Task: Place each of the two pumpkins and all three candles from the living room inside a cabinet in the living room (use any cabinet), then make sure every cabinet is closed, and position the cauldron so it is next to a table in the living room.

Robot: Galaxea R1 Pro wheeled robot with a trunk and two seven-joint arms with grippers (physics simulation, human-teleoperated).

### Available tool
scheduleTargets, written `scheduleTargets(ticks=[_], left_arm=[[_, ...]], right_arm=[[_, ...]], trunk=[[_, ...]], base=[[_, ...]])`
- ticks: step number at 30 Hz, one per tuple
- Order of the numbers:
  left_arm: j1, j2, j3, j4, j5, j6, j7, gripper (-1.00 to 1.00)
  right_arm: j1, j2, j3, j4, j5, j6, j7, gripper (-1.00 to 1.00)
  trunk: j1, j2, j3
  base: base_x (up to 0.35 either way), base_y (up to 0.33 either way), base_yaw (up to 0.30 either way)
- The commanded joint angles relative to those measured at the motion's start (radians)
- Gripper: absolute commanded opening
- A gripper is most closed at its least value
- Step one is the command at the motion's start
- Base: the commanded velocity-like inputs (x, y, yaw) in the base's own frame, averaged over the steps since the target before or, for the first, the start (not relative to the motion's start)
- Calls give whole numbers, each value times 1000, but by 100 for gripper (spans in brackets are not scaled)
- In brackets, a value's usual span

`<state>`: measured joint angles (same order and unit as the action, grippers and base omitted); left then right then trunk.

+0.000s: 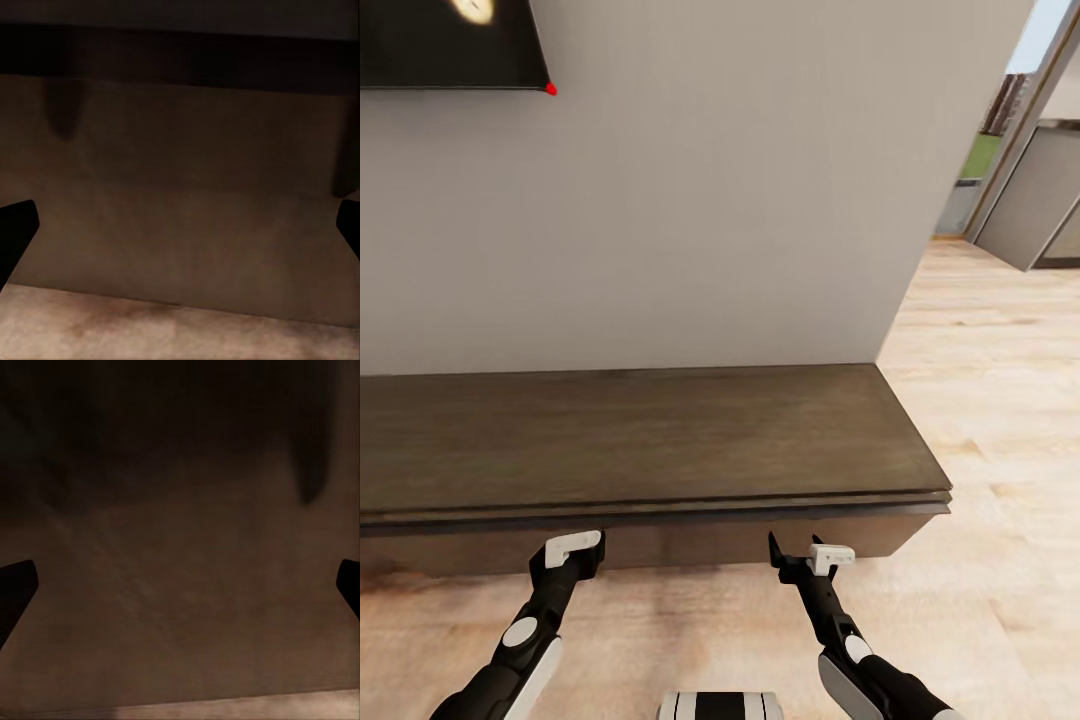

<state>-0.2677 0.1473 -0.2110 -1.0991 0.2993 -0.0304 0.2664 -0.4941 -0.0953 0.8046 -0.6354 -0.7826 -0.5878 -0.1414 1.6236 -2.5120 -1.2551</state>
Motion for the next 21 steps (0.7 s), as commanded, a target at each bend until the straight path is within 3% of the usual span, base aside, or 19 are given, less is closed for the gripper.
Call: scheduleTargets(ticks=[1, 10, 21], left_arm=[[-1, 1, -5, -1, 9, -3, 7, 100], [-1, 1, -5, -1, 10, -3, 7, 100], [-1, 1, -4, -6, 13, 18, 1, 100]], right_arm=[[-1, -1, 8, -1, -4, -4, -9, 100], [-1, -1, 8, -1, -4, -4, -9, 100], [-1, -1, 6, -3, -8, 8, -12, 100]], trunk=[[0, 0, -1], [0, 0, -1], [0, 0, -1]], base=[[137, 0, 0], [-33, 0, 0], [-164, 0, 0]])
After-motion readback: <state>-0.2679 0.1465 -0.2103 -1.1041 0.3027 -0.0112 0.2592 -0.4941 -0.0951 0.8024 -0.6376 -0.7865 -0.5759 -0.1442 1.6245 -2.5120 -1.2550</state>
